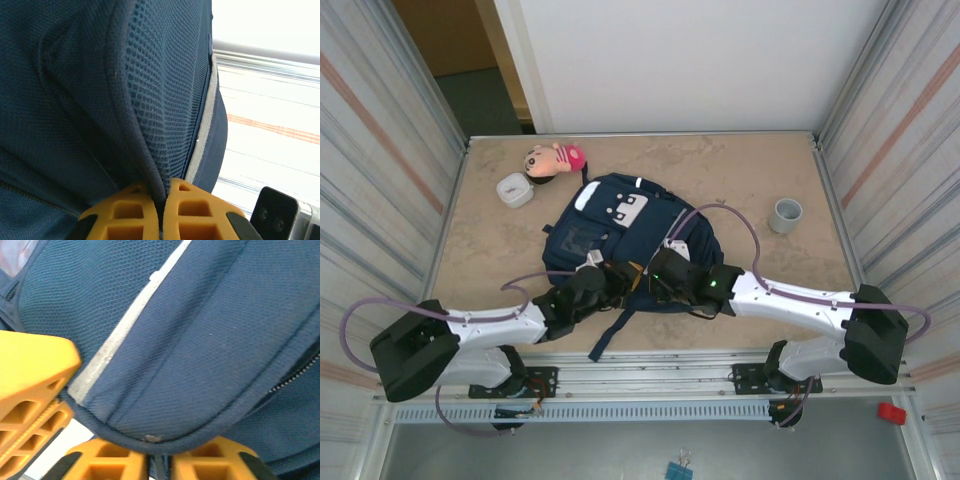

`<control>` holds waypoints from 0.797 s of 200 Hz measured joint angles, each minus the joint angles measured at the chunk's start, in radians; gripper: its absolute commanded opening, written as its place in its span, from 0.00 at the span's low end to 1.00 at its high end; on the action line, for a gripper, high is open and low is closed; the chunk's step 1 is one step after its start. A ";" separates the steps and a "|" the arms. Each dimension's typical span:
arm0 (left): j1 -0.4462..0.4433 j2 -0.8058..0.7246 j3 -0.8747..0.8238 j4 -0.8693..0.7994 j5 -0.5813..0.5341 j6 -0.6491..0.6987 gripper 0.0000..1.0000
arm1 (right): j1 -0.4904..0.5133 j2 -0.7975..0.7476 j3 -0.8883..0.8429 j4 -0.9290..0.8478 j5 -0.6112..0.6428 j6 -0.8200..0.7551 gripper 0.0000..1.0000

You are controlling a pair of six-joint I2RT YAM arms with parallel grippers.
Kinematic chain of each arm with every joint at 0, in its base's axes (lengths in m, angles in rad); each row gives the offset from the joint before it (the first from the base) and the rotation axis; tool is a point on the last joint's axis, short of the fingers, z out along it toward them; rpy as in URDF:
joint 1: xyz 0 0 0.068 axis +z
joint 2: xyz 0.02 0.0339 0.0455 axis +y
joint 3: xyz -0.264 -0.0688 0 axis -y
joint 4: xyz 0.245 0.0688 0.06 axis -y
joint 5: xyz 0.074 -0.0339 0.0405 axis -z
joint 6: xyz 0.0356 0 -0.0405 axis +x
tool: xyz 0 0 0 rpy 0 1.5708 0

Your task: Pack the student bag

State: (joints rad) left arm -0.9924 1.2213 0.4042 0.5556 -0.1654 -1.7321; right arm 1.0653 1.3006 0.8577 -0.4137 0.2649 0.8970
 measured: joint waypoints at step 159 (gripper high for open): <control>0.078 -0.393 -0.017 -0.462 0.082 0.163 0.00 | -0.222 -0.109 0.092 -0.226 -0.312 -0.263 0.00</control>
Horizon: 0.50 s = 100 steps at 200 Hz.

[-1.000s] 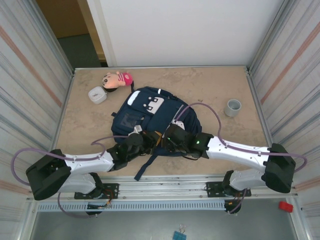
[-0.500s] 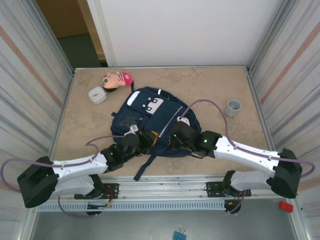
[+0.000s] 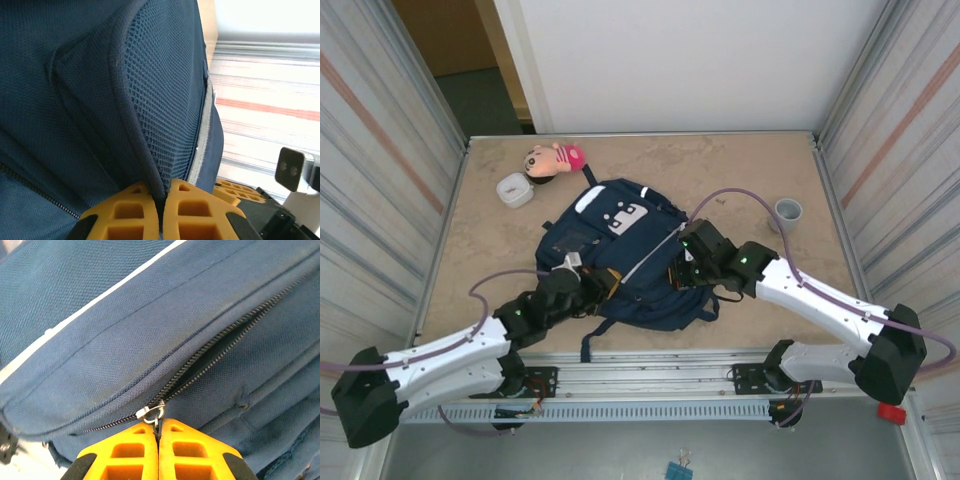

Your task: Pack the student bag

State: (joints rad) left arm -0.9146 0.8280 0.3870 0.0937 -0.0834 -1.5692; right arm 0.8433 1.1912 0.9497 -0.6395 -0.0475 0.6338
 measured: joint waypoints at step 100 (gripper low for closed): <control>0.378 0.134 0.256 -0.413 0.337 0.515 0.10 | 0.270 0.080 -0.002 0.134 0.054 0.072 0.00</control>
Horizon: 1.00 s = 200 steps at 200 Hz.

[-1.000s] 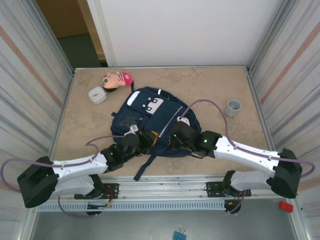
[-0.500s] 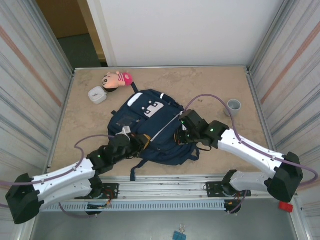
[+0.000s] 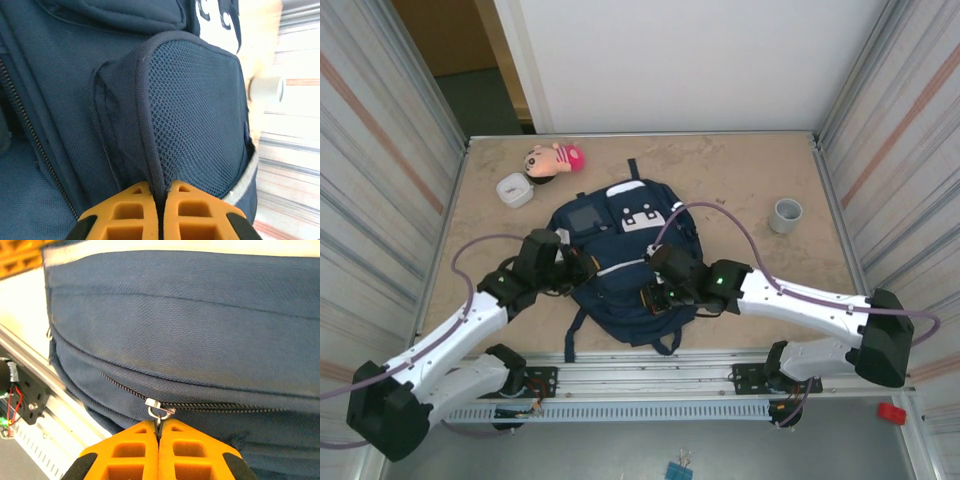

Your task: Pack the student bag

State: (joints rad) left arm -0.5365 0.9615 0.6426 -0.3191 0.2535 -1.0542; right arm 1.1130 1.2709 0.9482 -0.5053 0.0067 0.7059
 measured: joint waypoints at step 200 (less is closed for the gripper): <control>-0.108 -0.159 -0.241 0.243 -0.079 -0.270 0.59 | 0.013 0.143 0.011 0.125 -0.052 0.065 0.00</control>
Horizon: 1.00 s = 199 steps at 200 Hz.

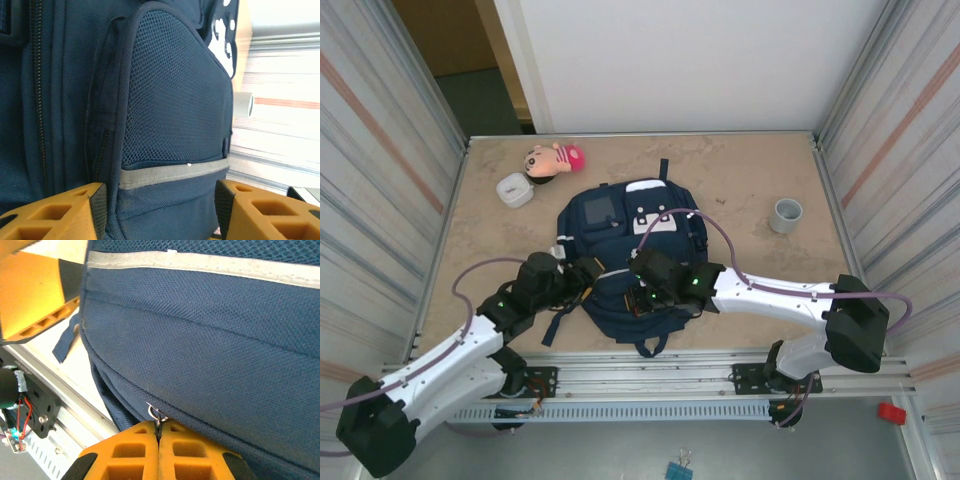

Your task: Pack the student bag

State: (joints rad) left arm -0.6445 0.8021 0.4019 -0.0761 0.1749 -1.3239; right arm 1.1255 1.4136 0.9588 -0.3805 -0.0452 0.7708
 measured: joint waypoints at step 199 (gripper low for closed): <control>0.404 0.201 0.221 -0.136 0.126 0.316 0.19 | -0.234 -0.130 -0.067 -0.134 -0.117 -0.175 0.00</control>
State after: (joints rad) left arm -0.2401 1.0035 0.6231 -0.2123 0.3008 -1.0080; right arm 0.8917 1.2831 0.8917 -0.5144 -0.1623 0.5957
